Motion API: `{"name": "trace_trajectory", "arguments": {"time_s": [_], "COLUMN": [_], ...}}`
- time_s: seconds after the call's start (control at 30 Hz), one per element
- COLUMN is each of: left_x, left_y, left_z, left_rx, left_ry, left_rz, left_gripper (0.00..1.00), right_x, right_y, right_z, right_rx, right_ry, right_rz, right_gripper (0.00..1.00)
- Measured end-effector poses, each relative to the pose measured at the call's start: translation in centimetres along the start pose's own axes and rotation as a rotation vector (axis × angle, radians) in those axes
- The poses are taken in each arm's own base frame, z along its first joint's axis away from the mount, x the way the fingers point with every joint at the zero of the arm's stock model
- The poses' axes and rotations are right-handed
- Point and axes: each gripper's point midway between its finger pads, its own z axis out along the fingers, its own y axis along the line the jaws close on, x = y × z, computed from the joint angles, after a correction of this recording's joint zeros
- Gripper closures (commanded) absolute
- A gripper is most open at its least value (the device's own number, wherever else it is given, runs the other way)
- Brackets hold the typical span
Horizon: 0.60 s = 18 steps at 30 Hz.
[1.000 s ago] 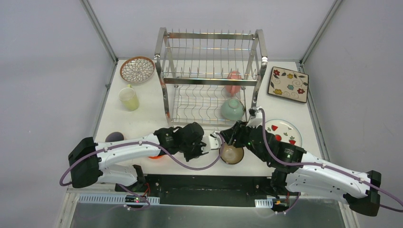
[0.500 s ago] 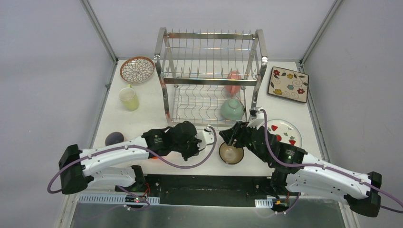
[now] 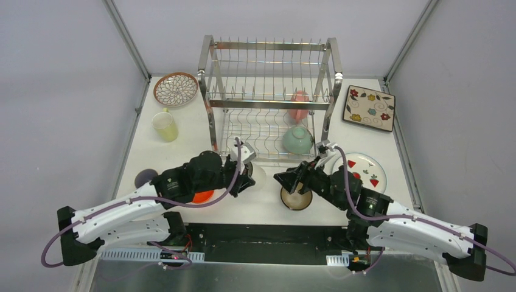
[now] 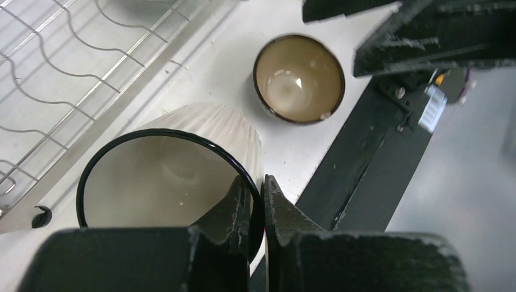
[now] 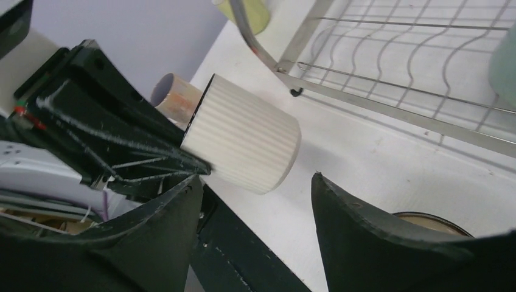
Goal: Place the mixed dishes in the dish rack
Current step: Pick up the cup at the center of the board, then turn the cup upside down in the dish rack.
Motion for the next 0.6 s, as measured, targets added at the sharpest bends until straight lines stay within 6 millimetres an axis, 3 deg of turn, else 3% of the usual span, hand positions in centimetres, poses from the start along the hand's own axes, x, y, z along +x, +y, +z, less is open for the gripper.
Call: {"name": "trace_trajectory", "arguments": {"time_s": [0.3,0.6], "left_x": [-5.3,-7.7], "left_y": [1.7,2.7], "left_z": [-5.7,-10.2], "left_rx": [-0.117,-0.115], "left_ry": [-0.338,-0.604], "left_rz": [-0.245,-0.425], "left_gripper": [1.0,1.0], "right_x": [-0.4,1.6], "right_y": [4.0,7.0], "right_z": [-0.2,1.9], "right_rx": [-0.231,-0.372], "right_ry": [-0.027,0.047], "right_rz": [0.002,0.005], "right_gripper": [0.26,0.21]}}
